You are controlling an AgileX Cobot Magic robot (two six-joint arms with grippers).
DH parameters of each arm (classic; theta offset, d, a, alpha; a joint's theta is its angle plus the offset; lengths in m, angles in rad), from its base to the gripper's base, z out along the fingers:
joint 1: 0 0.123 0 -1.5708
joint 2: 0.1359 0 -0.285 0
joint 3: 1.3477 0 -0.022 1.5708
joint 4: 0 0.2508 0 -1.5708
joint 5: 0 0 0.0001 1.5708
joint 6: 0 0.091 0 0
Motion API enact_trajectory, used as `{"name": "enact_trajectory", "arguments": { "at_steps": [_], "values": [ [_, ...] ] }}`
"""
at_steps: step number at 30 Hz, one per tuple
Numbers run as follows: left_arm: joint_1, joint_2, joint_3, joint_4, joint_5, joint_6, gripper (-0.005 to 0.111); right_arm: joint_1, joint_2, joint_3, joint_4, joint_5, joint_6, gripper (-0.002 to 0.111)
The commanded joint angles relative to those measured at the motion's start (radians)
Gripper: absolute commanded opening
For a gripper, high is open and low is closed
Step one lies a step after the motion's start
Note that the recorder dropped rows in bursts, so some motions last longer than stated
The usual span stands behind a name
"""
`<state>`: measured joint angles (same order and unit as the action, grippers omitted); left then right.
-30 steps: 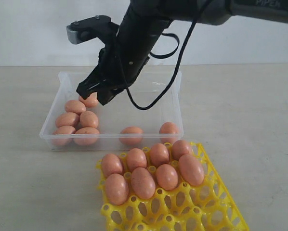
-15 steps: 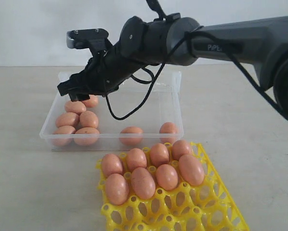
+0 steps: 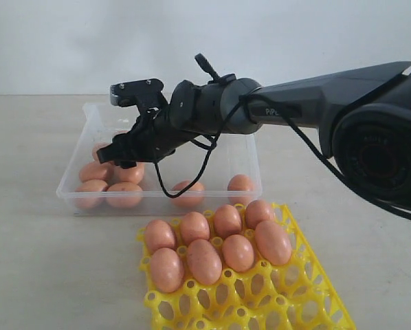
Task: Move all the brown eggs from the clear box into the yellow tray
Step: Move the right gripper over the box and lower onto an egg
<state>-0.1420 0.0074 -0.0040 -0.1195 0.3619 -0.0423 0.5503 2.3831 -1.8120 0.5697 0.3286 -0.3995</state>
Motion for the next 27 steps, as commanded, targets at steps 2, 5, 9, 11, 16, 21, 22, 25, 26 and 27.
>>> {"name": "enact_trajectory", "arguments": {
  "at_steps": [2, 5, 9, 11, 16, 21, 22, 25, 26, 27],
  "values": [
    [-0.002, 0.004, 0.004, 0.004, -0.007, 0.004, 0.004, 0.000, 0.005, -0.004, -0.008, 0.051, -0.013, 0.052],
    [-0.002, 0.004, 0.004, 0.004, -0.007, 0.004, 0.004, 0.000, 0.005, -0.004, -0.008, 0.056, -0.013, 0.052],
    [-0.002, 0.004, 0.004, 0.004, -0.007, 0.004, 0.004, 0.000, 0.005, -0.004, -0.008, 0.097, -0.013, 0.052],
    [-0.002, 0.004, 0.004, 0.004, -0.007, 0.004, 0.004, 0.000, 0.007, -0.004, -0.008, 0.106, -0.013, 0.052],
    [-0.002, 0.004, 0.004, 0.004, -0.007, 0.004, 0.004, 0.000, 0.007, -0.004, -0.008, 0.056, -0.013, 0.048],
    [-0.002, 0.004, 0.004, 0.004, -0.007, 0.004, 0.004, 0.000, 0.007, -0.004, -0.008, 0.050, -0.013, 0.009],
    [-0.002, 0.004, 0.004, 0.004, -0.007, 0.004, 0.004, 0.000, 0.007, -0.004, -0.008, 0.050, -0.013, 0.001],
    [-0.002, 0.004, 0.004, 0.004, -0.007, 0.004, 0.004, 0.000, 0.007, -0.004, -0.008, 0.045, -0.013, 0.000],
    [-0.002, 0.004, 0.004, 0.004, -0.007, 0.004, 0.004, 0.000, 0.007, -0.004, -0.008, 0.043, -0.013, 0.000],
    [-0.002, 0.004, 0.004, 0.004, -0.007, 0.004, 0.004, 0.000, 0.007, -0.004, -0.008, 0.041, -0.013, 0.000]
  ]
}}
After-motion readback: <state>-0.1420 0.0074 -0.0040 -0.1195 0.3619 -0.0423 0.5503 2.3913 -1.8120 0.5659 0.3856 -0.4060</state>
